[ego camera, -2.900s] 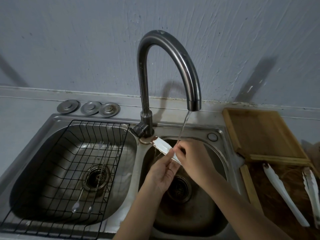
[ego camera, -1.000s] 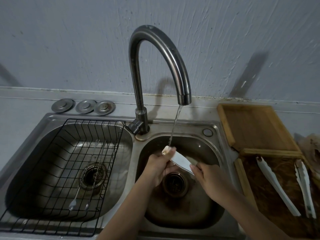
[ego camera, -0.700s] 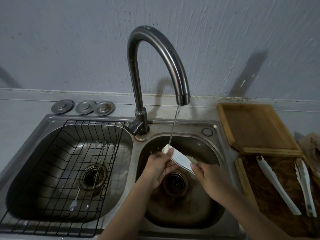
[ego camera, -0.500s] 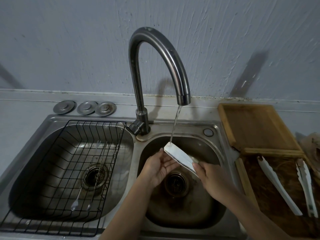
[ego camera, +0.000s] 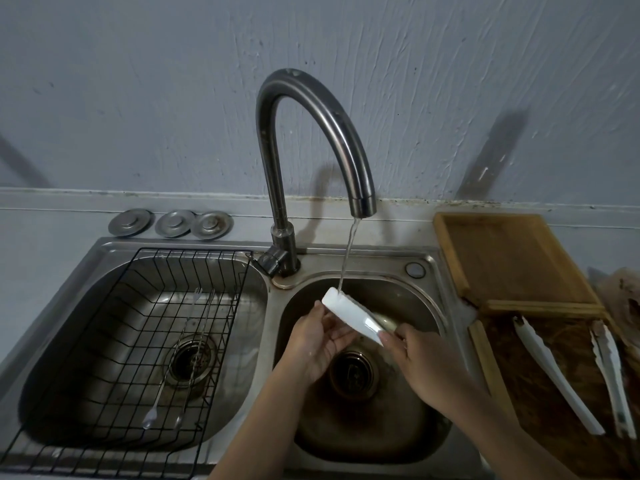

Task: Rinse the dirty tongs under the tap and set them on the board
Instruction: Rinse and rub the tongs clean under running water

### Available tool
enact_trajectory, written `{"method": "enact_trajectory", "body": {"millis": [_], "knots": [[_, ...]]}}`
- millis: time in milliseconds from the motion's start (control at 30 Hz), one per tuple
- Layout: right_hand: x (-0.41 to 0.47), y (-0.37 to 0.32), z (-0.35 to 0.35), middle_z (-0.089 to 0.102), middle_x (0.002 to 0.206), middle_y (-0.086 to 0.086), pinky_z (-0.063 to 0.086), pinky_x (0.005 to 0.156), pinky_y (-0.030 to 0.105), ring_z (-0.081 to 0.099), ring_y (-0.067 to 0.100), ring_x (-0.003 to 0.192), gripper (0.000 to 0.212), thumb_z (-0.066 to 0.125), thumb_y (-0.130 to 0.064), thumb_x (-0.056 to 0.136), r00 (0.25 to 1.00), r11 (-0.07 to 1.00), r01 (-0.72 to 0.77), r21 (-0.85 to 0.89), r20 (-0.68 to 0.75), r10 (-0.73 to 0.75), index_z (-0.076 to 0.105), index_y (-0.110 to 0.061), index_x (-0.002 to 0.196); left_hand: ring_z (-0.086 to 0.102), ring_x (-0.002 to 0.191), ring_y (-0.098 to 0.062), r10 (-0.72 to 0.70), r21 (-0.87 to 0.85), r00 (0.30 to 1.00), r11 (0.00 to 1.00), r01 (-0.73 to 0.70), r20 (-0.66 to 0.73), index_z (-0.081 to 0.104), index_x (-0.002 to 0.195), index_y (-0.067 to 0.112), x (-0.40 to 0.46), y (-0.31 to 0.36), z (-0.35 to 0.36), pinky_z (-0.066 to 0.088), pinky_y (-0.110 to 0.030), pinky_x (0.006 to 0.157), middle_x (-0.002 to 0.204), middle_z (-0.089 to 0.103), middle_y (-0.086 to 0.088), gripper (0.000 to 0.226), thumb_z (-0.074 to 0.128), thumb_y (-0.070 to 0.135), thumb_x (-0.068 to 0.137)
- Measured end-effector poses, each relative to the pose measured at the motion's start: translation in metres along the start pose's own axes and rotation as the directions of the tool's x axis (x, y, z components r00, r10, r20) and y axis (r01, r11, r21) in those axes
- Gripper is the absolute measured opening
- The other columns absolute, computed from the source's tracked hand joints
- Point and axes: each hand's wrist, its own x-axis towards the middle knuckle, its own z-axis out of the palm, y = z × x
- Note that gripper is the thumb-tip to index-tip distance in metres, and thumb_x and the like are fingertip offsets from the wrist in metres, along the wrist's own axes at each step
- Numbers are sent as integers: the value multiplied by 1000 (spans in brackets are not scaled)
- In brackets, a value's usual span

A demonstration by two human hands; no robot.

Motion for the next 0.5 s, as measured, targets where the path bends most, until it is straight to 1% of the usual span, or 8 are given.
{"method": "enact_trajectory", "body": {"millis": [33, 100, 200, 267, 333, 367, 433, 500], "knots": [[-1, -1, 0, 53, 63, -10, 33, 44, 16, 48, 1, 49, 39, 37, -53, 91, 1000, 999, -6, -51, -27, 4, 54, -18, 95, 67, 93, -34, -1, -6, 1000, 1000, 1, 16, 51, 122, -1, -3, -2, 0, 59, -42, 78, 102, 67, -23, 41, 32, 30, 102], [-2, -1, 1, 57, 82, -9, 37, 49, 15, 52, 1, 62, 49, 38, -59, 86, 995, 993, -14, -114, -101, 2, 49, -18, 111, 66, 99, -35, 15, -60, 999, 998, -12, 51, 54, 117, 0, -7, -4, 1, 54, -46, 87, 107, 66, -24, 41, 35, 32, 101], [-2, 3, 1, 56, 106, -2, 38, 62, 16, 55, 8, 83, 62, 46, -61, 82, 986, 977, -25, -213, -168, -11, 39, -18, 125, 67, 100, -32, 75, -117, 994, 991, -65, 77, 57, 111, 2, -7, -4, 3, 56, -45, 82, 109, 67, -19, 32, 43, 28, 98], [-4, 2, 2, 54, 112, 3, 39, 69, 17, 56, 13, 91, 68, 59, -54, 79, 983, 970, -6, -242, -181, -39, 37, -14, 129, 67, 100, -27, 96, -36, 993, 995, -94, 62, 56, 115, 2, -3, -6, 4, 59, -40, 78, 109, 67, -16, 25, 54, 14, 93], [-7, 0, 0, 54, 114, 8, 44, 69, 21, 58, 18, 93, 72, 72, -41, 74, 983, 963, 12, -270, -175, -61, 38, -8, 129, 68, 98, -24, 100, 40, 994, 994, -102, 49, 51, 122, 3, 3, -7, 6, 60, -35, 74, 113, 67, -14, 37, 59, -3, 86], [-8, -2, -1, 53, 117, 9, 46, 71, 22, 58, 18, 95, 75, 75, -34, 73, 987, 960, 8, -281, -152, -53, 37, -7, 131, 68, 100, -23, 103, 58, 993, 993, -106, 49, 48, 125, 5, 5, -7, 7, 59, -34, 76, 117, 65, -13, 44, 59, -8, 84], [-10, -4, -3, 46, 122, 7, 46, 73, 19, 57, 16, 100, 74, 73, -24, 76, 993, 956, 13, -292, -109, -47, 31, -8, 134, 66, 107, -23, 131, 33, 990, 991, -133, 53, 46, 129, 9, 12, -8, 10, 54, -40, 91, 124, 63, -12, 53, 55, -16, 83], [-11, -7, -2, 44, 123, 5, 42, 68, 13, 58, 16, 101, 60, 67, -18, 81, 995, 961, 29, -275, -89, -55, 32, -11, 129, 63, 111, -26, 183, 0, 983, 983, -183, 16, 48, 126, 11, 18, -12, 15, 47, -49, 101, 123, 62, -13, 51, 51, -18, 84]]}}
